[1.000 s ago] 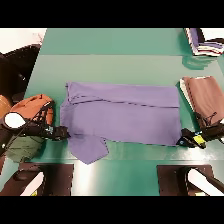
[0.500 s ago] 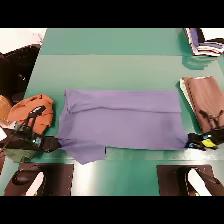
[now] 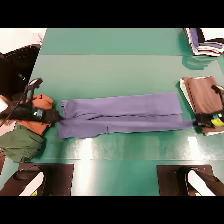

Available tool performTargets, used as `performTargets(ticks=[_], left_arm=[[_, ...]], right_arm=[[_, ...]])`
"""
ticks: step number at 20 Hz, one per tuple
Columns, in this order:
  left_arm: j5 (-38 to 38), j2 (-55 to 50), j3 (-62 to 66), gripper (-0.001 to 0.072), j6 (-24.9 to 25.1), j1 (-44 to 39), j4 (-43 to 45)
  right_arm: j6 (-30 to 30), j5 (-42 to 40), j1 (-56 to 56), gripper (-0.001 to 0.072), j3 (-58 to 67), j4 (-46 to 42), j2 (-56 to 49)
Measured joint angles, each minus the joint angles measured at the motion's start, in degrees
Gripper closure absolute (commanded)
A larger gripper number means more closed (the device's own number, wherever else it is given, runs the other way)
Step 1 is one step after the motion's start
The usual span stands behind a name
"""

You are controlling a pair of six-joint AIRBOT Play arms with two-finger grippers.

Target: Fold the shirts.

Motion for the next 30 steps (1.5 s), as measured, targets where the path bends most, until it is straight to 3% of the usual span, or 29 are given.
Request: performTargets(ticks=[8,9,10,11,12,17,19,20,21,25,28,30], left_arm=[[17.20,-21.31,8.24,0.0681,4.94,-0.02,-0.02],[18.64,-22.60,8.76,0.0678,5.05,-0.02,-0.02],[19.65,-23.45,9.14,0.0482,5.05,-0.02,-0.04],[20.65,-24.13,9.42,0.0250,5.03,0.00,-0.02],[21.16,-24.55,9.64,0.0199,4.96,0.04,-0.04],[17.40,-25.44,12.24,0.0211,3.69,0.04,-0.09],[14.19,-25.57,13.22,0.0669,3.48,0.00,-0.42],[12.96,-25.59,13.53,0.0683,3.39,0.00,-0.96],[12.33,-25.62,13.75,0.0683,3.41,0.02,-1.60],[11.54,-25.68,14.14,0.0683,3.37,0.00,-5.97],[12.55,-25.73,14.21,0.0684,3.41,-0.57,-9.09],[13.60,-25.73,14.21,0.0684,3.37,-2.32,-10.38]], right_arm=[[2.27,-10.82,6.78,0.0695,17.29,3.41,-23.98],[2.32,-11.17,6.97,0.0629,19.39,4.55,-26.51],[2.45,-11.50,7.13,0.0403,21.20,5.51,-28.70],[2.43,-11.89,7.21,0.0322,23.08,6.51,-30.77],[2.38,-11.93,7.21,0.0322,24.63,7.61,-32.44],[-1.75,-8.44,4.04,0.0322,28.83,13.88,-36.52],[-3.26,-5.42,0.98,0.0322,27.85,15.04,-37.00],[-3.89,-4.39,-0.63,0.0294,26.75,15.32,-37.11],[-4.63,-3.58,-2.45,0.0189,25.27,15.93,-37.22],[-7.74,-3.89,-8.04,0.0183,18.62,20.46,-38.10],[-9.90,-4.17,-8.61,0.0322,15.87,26.12,-40.11],[-11.67,-5.18,-7.02,0.0614,15.21,28.33,-41.40]])
